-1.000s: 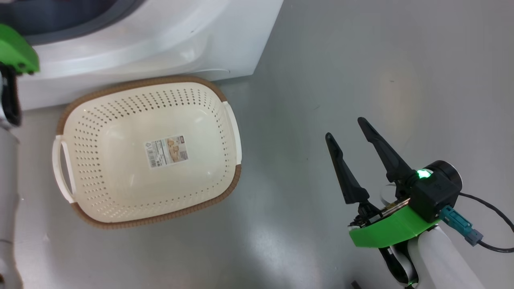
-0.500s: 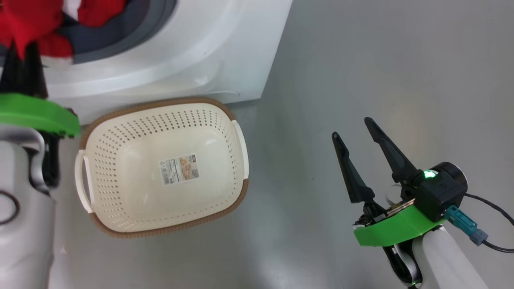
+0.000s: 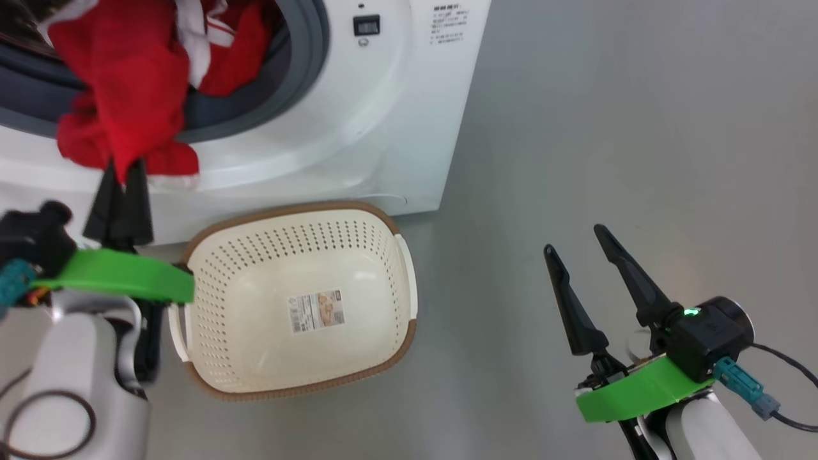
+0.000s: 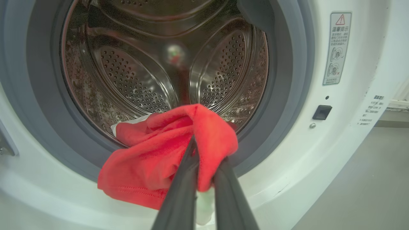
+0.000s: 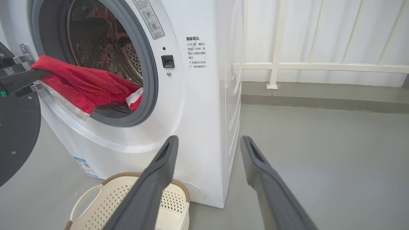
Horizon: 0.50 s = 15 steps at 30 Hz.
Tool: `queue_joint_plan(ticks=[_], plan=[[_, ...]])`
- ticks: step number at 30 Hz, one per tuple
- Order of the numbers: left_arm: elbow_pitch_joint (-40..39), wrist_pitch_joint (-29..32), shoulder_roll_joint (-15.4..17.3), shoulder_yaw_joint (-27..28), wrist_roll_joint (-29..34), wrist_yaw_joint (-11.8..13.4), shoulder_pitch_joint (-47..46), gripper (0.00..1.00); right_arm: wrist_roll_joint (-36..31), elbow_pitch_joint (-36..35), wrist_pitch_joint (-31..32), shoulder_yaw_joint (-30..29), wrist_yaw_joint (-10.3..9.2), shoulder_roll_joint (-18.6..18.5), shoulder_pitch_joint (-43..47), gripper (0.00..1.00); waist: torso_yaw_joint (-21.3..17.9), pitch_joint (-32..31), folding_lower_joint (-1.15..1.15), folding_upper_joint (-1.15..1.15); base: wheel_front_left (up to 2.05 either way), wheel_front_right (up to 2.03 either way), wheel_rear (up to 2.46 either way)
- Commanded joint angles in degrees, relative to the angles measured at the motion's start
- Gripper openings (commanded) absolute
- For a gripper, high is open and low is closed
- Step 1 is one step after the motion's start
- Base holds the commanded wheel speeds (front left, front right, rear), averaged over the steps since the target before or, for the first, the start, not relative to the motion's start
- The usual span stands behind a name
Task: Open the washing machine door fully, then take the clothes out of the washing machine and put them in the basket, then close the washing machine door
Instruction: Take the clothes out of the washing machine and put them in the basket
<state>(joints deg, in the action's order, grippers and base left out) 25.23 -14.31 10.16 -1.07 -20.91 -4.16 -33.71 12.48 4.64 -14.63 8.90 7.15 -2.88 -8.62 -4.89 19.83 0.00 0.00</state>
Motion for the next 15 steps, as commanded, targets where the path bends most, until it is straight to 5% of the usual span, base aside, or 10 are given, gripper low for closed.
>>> queue_joint_plan(ticks=[1, 15], plan=[[-2.64, -0.69, 1.52, 1.27, 0.74, -0.7, 2.11, 0.0, -0.69, -1.2, -0.37, 1.05, 0.34, 0.01, 1.06, 1.0, 1.13, -2.81, 0.0, 0.0, 0.0, 0.0, 0.0], [-16.06, -0.69, -1.32, -0.14, 4.56, 1.63, 15.14, 0.0, -0.48, -1.25, -0.37, 1.11, 0.34, 0.01, 3.79, 1.0, 1.79, -7.39, 0.0, 0.0, 0.0, 0.0, 0.0]])
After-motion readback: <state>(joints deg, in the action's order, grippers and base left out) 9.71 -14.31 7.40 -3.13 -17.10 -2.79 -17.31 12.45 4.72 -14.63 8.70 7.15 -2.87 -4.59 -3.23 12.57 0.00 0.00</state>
